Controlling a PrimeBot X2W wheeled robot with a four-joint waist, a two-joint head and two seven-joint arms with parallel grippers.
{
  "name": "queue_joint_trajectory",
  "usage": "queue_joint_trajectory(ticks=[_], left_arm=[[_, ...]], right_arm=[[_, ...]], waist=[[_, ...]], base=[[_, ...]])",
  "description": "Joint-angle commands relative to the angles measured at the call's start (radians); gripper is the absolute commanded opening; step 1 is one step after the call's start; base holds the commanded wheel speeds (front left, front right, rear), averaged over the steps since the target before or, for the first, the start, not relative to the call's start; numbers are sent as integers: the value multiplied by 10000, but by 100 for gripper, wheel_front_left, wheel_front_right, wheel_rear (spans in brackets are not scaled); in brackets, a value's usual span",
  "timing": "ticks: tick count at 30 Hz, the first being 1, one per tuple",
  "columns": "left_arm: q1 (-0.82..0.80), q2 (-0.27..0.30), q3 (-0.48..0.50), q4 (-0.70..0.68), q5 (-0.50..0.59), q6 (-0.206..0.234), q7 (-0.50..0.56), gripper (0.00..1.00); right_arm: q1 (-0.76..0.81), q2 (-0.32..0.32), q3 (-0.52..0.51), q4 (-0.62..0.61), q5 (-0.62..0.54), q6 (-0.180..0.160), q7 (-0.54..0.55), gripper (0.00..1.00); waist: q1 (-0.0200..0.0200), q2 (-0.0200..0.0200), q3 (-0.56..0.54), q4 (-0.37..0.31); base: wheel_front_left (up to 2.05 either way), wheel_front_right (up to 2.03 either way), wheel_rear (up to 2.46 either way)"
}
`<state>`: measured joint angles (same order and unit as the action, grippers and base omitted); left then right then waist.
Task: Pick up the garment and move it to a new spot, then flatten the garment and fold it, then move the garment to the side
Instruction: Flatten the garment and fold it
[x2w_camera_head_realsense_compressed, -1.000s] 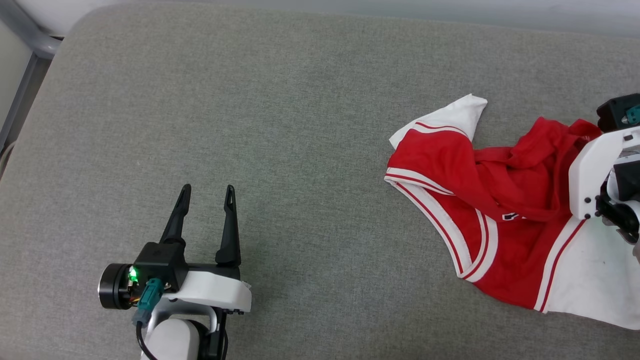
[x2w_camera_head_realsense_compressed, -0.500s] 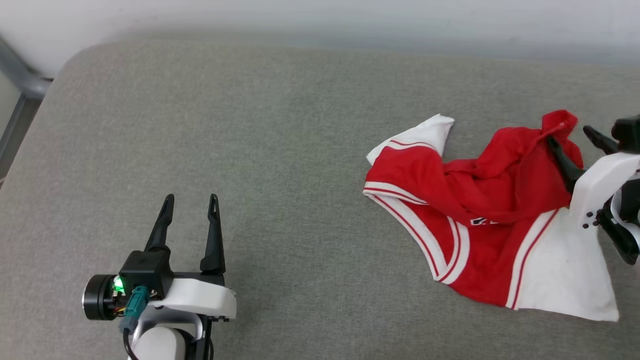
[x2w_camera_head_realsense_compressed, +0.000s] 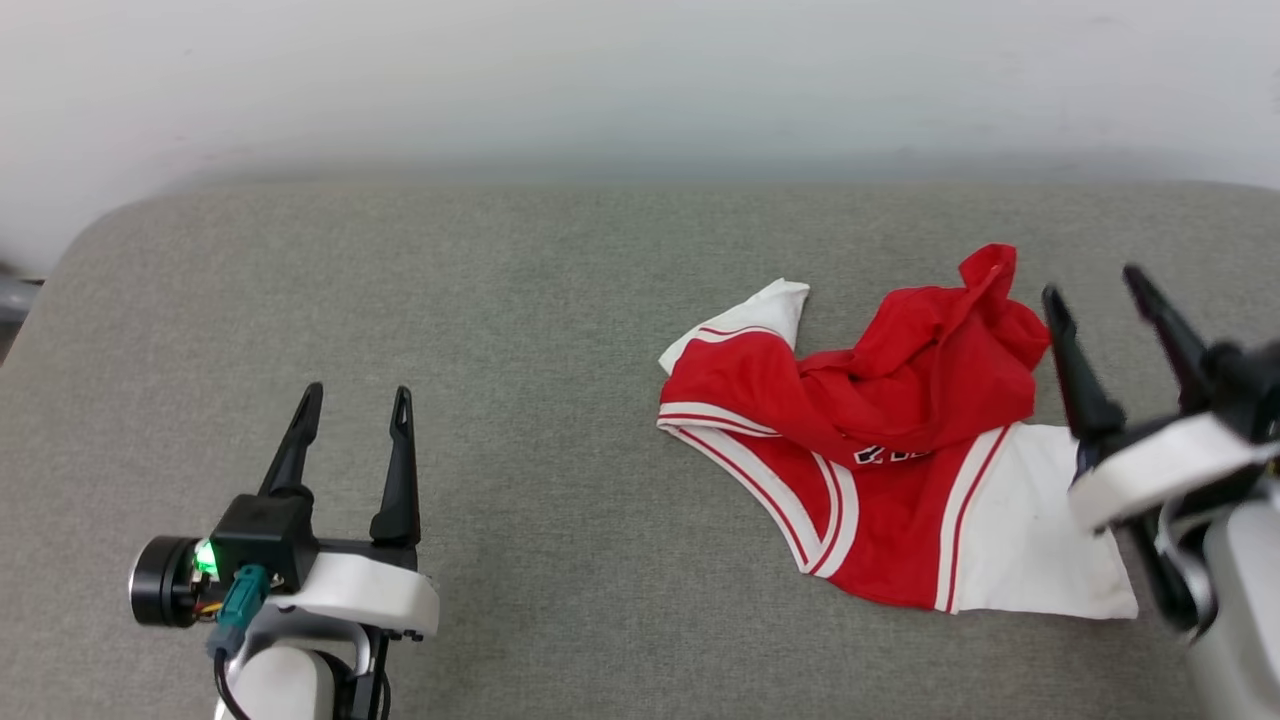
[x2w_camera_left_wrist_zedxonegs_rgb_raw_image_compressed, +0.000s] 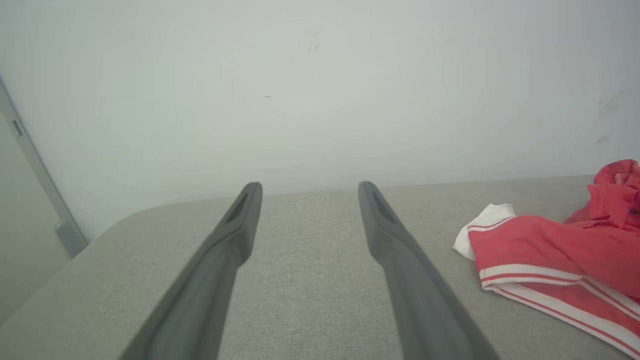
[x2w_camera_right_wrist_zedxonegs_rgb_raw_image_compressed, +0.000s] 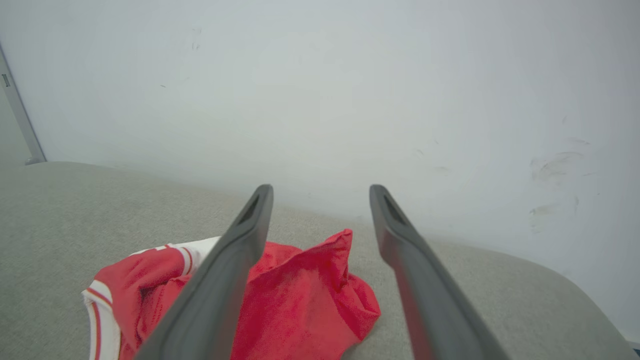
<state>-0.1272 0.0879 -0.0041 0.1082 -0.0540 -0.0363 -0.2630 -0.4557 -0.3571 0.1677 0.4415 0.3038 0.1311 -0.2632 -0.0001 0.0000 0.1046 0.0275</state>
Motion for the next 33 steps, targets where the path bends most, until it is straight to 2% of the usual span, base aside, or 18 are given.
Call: queue_joint_trajectory(ticks=[1,6,12,18,23,33], left_arm=[[-202,113,3,62,-8,-112,-26,100],[-894,484,-256,459,-42,-548,-26,100],[-2370,1118,-1092,1453,-399,-880,353,100],[-4302,2096,-3207,1901,-1831,-927,2198,100],[-5620,2793,-4817,2135,-3266,-931,3984,100],[-7701,3444,-7729,2757,-6155,-934,7593,100]], right_arm=[[722,314,-335,-616,-326,-9,-15,100],[2551,1238,-1180,-2435,-1043,-7,-18,100],[4065,1979,-1561,-3745,-1444,-9,153,100],[4791,2450,-1652,-4430,-1531,-9,392,100],[4801,2551,-1550,-4565,-1582,-9,417,100],[4338,2578,-1430,-4544,-1692,-9,313,100]], waist=[[1,0,-154,-162],[1,0,-280,-329],[1,0,-288,-524],[1,0,-10,-872],[1,0,301,-1141],[1,0,1009,-1650]], base=[[0,0,0],[0,0,0],[0,0,0],[0,0,0],[0,0,0],[0,0,0]])
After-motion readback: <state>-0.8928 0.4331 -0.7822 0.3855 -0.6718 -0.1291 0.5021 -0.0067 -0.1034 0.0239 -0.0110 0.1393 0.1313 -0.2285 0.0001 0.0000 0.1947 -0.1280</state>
